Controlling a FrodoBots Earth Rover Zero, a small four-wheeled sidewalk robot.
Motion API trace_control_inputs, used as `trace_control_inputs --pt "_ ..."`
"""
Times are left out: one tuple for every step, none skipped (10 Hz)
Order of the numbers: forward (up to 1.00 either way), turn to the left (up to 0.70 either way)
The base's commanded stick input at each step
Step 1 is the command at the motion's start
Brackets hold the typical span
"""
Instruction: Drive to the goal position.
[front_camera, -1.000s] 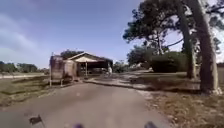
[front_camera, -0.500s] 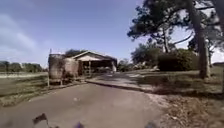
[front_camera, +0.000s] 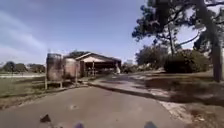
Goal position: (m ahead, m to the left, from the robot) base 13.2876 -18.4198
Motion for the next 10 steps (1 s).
trace_control_inputs --pt "1.00 0.01" --pt "1.00 0.01" --pt "1.00 0.02" --pt "1.00 0.02" --pt "1.00 0.00" --pt "1.00 -0.01" --pt "1.00 -0.01" --pt "1.00 -0.01" --pt "1.00 -0.01" --pt "1.00 -0.01"
